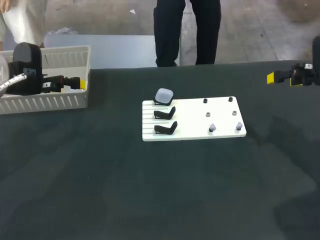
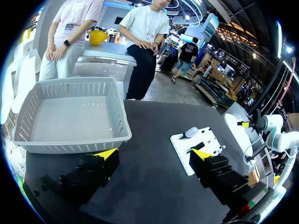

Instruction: Pick up each earbud case from the left stands, insert the matching earbuds, close the lid, and place the case in the box.

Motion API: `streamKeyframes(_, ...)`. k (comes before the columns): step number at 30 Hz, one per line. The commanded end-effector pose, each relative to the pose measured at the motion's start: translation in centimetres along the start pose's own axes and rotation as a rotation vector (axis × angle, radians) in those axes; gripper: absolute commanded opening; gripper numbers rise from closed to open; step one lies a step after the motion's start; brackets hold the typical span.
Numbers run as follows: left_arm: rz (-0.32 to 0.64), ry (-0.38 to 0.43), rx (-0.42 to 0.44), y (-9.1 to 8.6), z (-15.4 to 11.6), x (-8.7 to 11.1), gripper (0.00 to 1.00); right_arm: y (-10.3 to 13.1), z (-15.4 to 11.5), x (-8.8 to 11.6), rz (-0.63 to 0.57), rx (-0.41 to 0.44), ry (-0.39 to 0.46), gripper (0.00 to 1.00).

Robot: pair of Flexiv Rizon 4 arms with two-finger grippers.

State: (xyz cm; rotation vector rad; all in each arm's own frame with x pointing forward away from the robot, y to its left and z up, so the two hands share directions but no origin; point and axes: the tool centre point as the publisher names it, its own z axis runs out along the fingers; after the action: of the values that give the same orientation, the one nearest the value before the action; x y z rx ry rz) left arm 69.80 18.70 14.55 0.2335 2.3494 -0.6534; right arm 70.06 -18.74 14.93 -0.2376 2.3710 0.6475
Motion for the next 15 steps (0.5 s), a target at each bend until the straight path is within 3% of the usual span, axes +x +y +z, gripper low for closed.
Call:
streamKeyframes(1,-0.002,0.011,-0.011,-0.2,0.0,-0.2,1.0,0.1,0.0,0.0,0.001,0.004,0.001,1.0)
streamKeyframes(3,0.016,-0.01,0.021,-0.1,0.0,-0.3,1.0,0.1,0.0,0.0,0.001,0.004,0.001,1.0)
streamKeyframes(4,0.102,-0.033,0.082,-0.2,0.1,-0.5,1.0,0.1,0.0,0.0,0.001,0.004,0.001,1.0)
streamKeyframes(5,0.118,-0.093,0.134,-0.3,0.0,-0.6,1.0,0.1,0.0,0.0,0.001,0.004,0.001,1.0)
streamKeyframes(8,0.272,-0.135,0.267,-0.3,0.3,-1.0,1.0,0.1,0.0,0.0,0.001,0.004,0.001,1.0)
streamKeyframes(12,0.56,-0.172,0.476,-0.9,0.6,-1.1,1.0,0.1,0.0,0.0,0.001,0.004,0.001,1.0)
streamKeyframes(13,0.583,-0.181,0.449,-1.0,0.7,-1.1,1.0,0.1,0.0,0.0,0.001,0.004,0.001,1.0)
streamKeyframes(15,0.693,-0.16,0.483,-1.6,0.9,-1.1,1.0,0.1,0.0,0.0,0.001,0.004,0.001,1.0)
